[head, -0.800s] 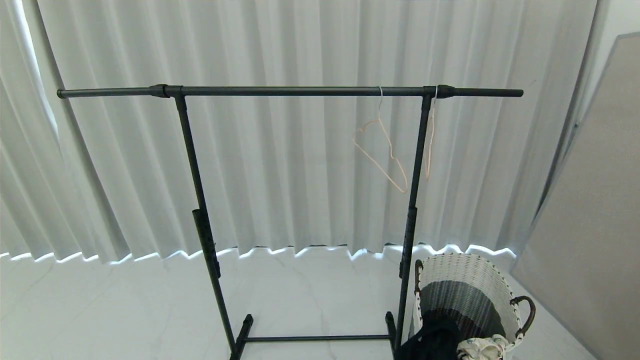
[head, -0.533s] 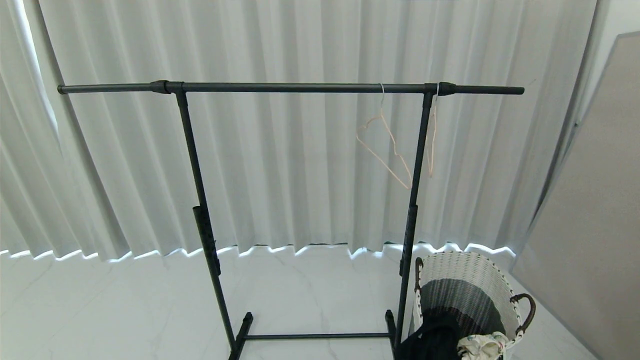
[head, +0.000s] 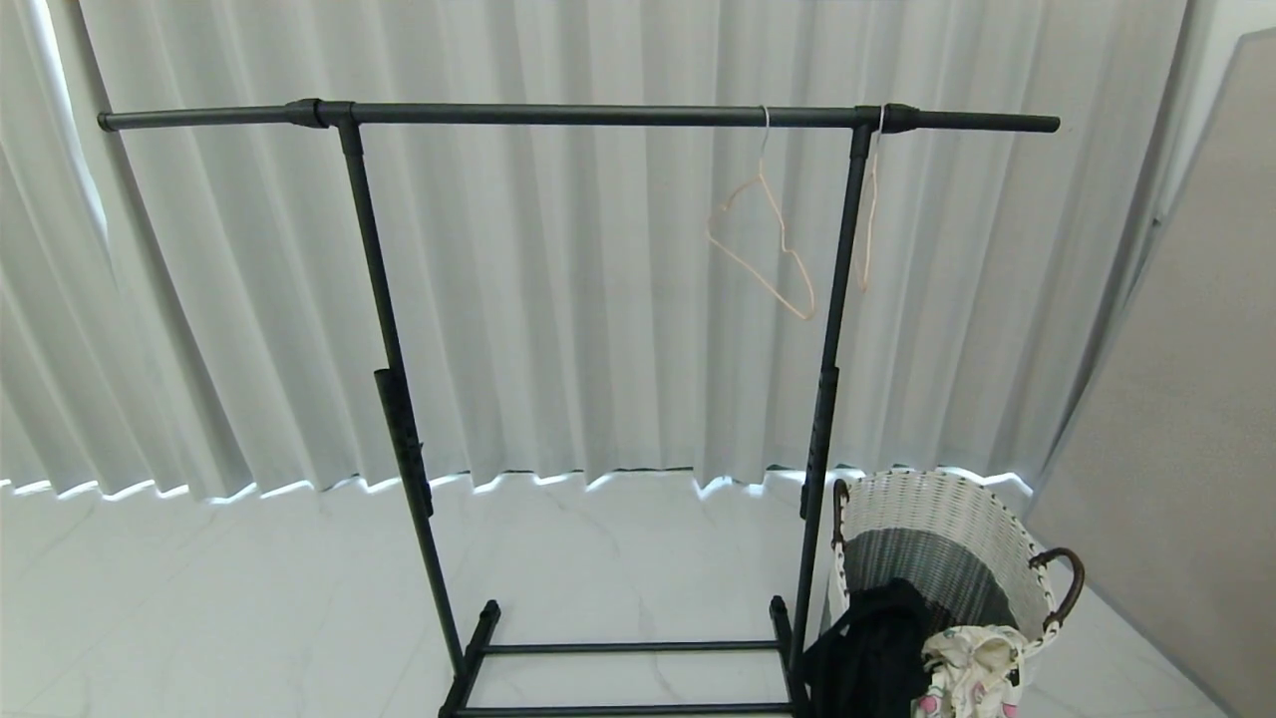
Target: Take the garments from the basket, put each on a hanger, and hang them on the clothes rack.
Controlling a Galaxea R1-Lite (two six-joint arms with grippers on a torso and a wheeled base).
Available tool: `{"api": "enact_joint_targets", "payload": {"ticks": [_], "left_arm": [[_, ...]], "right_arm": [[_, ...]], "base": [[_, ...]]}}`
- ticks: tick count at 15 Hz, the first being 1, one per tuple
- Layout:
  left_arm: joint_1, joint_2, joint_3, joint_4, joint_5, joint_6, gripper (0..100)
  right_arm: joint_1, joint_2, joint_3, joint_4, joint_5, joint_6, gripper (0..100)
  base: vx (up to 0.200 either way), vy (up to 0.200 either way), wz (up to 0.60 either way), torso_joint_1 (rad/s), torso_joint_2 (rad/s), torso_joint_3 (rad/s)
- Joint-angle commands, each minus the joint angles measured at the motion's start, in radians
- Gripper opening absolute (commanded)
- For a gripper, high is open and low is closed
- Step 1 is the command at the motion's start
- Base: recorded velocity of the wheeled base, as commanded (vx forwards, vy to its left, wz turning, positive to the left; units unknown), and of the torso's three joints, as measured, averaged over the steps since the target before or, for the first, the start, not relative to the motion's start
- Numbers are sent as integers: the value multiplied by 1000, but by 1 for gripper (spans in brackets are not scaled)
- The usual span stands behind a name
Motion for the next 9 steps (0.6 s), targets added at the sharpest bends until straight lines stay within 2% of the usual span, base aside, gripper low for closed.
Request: {"api": "enact_joint_targets", "payload": {"ticks": [1,6,7,9], "left_arm": [[1,0,0,0,0,-1,100],[1,0,0,0,0,4,100],[1,2,0,0,0,9,100],[1,2,0,0,0,9,100]], "right_arm": [[0,0,0,0,0,0,100],[0,0,0,0,-2,30,100],[0,0,0,0,-2,46,100],[0,0,0,0,0,41,100]], "base": [[0,0,0,-144,461,315],[0,0,0,-26,95,58],[200,0,0,-17,61,46],[200,-200,0,-14,22,31]]}}
